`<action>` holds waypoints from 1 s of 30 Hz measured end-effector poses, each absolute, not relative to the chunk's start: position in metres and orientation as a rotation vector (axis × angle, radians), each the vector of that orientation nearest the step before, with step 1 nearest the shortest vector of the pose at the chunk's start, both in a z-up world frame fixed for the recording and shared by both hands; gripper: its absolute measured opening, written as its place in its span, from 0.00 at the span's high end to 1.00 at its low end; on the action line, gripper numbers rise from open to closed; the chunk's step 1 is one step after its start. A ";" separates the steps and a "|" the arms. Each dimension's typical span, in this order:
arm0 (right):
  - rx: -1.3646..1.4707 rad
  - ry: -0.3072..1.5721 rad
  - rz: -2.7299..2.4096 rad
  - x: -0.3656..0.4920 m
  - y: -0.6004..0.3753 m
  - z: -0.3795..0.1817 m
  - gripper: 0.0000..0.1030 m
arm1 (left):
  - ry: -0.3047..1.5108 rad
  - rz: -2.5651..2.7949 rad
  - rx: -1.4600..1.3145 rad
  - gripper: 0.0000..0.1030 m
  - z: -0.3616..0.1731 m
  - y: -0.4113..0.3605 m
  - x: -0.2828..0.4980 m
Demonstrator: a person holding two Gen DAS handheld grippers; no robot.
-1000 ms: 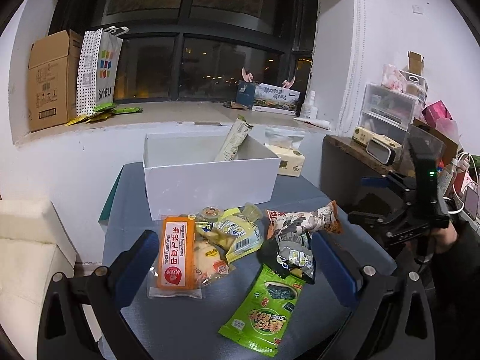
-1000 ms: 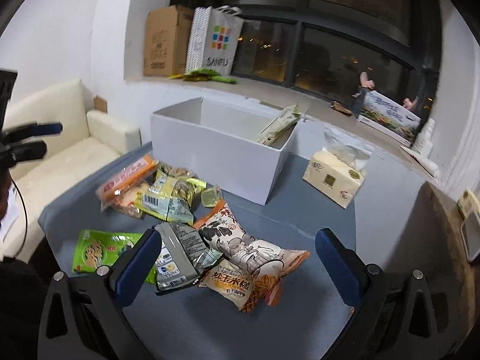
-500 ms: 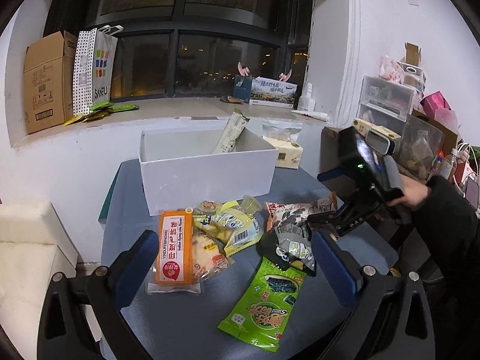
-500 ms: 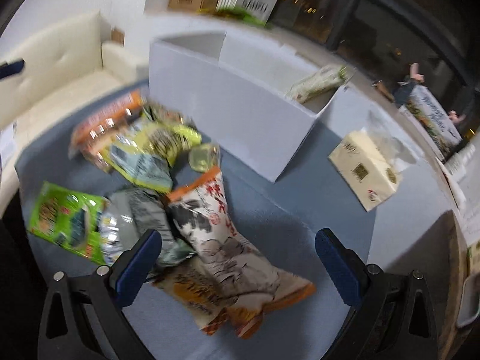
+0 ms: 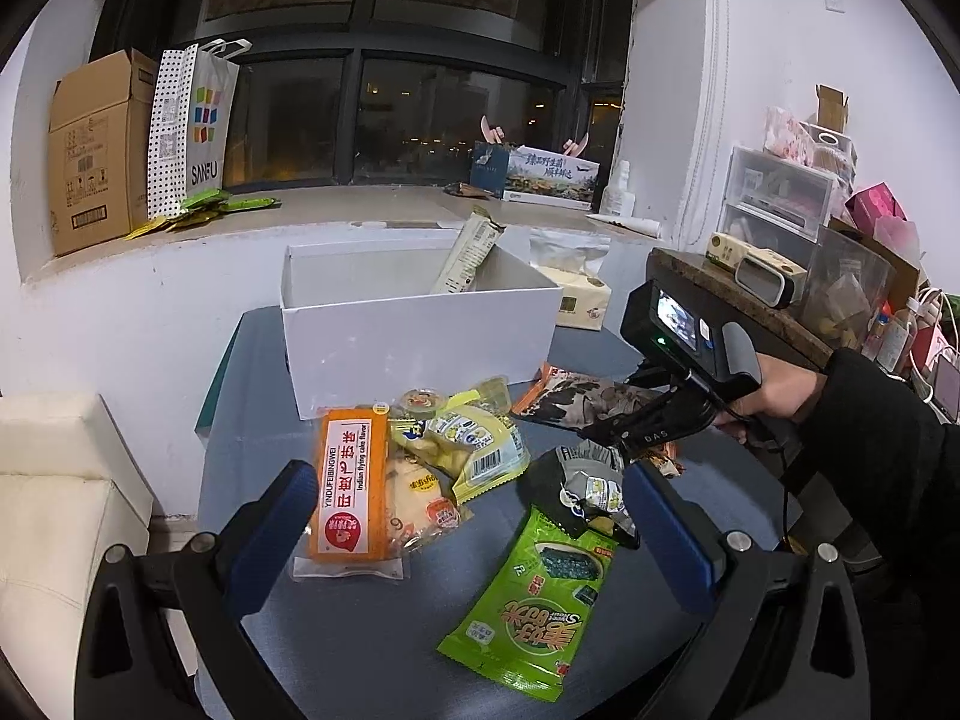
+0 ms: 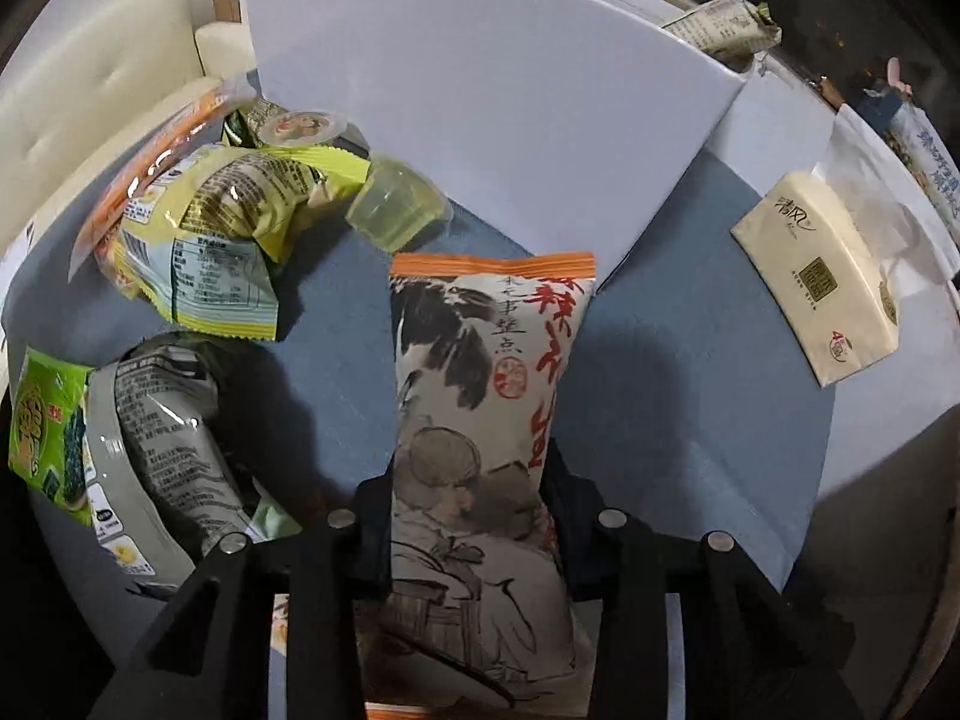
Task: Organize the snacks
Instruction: 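Carry both packets into the white box and open both tools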
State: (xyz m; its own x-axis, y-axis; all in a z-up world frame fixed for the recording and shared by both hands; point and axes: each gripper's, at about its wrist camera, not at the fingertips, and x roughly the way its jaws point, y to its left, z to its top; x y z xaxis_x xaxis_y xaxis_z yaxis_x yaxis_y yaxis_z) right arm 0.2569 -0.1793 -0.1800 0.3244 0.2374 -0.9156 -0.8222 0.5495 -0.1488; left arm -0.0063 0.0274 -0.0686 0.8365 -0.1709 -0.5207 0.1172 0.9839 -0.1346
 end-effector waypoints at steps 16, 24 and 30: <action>-0.191 0.684 0.695 0.187 -0.260 -0.071 0.63 | 0.743 -0.105 -0.180 0.00 -0.128 0.089 0.083; -0.027 0.604 0.696 0.135 -0.283 -0.046 0.63 | 0.889 -0.127 -0.230 0.00 -0.166 0.101 0.143; -0.024 0.605 0.727 0.129 -0.274 -0.053 0.63 | 0.933 -0.086 -0.161 0.29 -0.181 0.091 0.150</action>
State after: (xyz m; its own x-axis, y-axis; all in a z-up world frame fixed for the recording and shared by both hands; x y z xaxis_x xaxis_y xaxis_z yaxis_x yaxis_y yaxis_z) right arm 0.1291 -0.2737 -0.0534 0.5852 0.6163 -0.5270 -0.6296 0.7549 0.1837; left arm 0.1504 0.0907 -0.1807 0.5932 -0.1430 -0.7923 0.0041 0.9846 -0.1746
